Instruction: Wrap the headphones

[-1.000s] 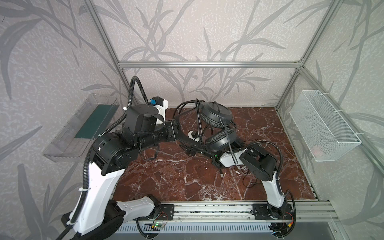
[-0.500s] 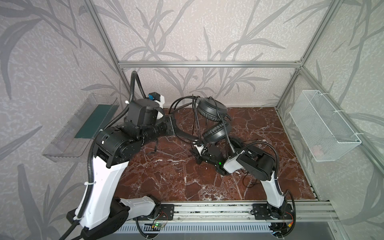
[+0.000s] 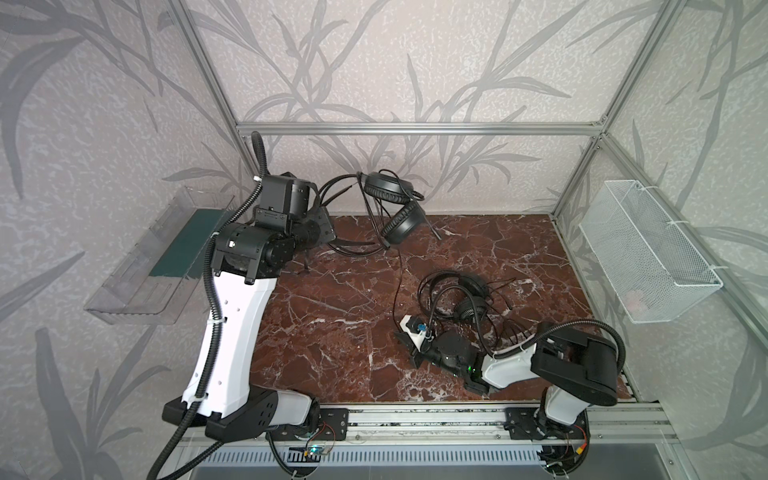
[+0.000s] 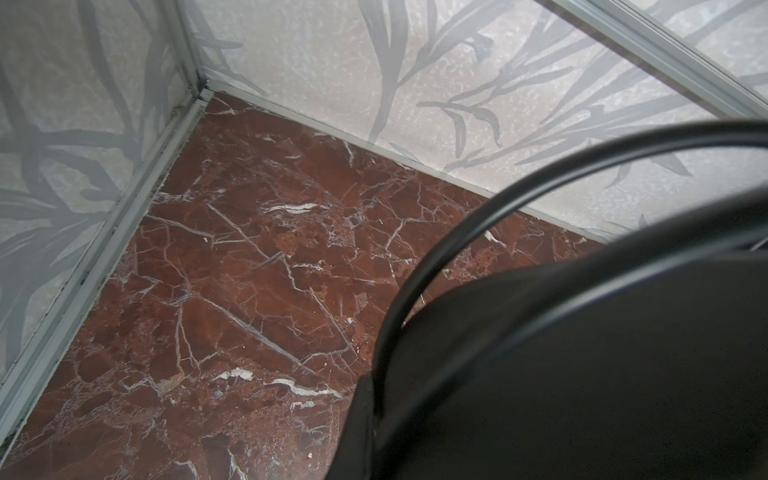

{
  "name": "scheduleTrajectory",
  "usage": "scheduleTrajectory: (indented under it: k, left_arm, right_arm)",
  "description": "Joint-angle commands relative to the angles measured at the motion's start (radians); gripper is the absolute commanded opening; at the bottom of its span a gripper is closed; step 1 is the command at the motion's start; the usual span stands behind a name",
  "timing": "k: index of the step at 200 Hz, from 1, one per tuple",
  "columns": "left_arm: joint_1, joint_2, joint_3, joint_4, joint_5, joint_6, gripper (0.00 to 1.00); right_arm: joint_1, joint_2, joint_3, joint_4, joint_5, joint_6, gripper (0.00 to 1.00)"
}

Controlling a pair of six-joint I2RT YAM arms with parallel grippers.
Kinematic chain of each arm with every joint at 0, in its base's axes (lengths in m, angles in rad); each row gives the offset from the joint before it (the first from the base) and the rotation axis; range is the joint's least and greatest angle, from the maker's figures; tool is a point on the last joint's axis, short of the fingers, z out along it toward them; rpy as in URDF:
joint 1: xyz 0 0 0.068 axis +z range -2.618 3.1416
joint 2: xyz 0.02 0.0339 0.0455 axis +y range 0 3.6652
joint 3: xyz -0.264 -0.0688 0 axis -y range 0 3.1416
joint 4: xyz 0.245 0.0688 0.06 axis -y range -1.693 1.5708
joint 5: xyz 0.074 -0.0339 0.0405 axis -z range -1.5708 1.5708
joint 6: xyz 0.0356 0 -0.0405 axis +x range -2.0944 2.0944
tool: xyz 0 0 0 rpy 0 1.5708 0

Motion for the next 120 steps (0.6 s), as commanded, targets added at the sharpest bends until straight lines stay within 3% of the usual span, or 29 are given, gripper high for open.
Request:
scheduleTrajectory:
  k: [1, 26, 61, 79, 120]
  left_arm:
    - [0.054, 0.026, 0.007, 0.092, 0.011, -0.042, 0.0]
    - [0.095, 0.071, -0.01, 0.131, 0.069, -0.071, 0.0]
    - [0.106, 0.098, -0.058, 0.159, 0.07, -0.073, 0.0]
    - [0.116, 0.089, -0.122, 0.188, 0.047, -0.072, 0.0]
    - [0.144, 0.135, -0.199, 0.222, 0.041, -0.07, 0.0]
  right_arm:
    - [0.086, -0.079, -0.028, -0.071, 0.098, -0.03, 0.0]
    - [0.136, -0.116, -0.029, -0.177, 0.038, 0.022, 0.0]
    - [0.262, -0.239, 0.025, -0.355, 0.159, -0.108, 0.0]
    - [0.263, -0.357, 0.057, -0.525, 0.185, -0.138, 0.0]
    - [0.285, -0.586, 0.2, -0.959, 0.127, -0.203, 0.0]
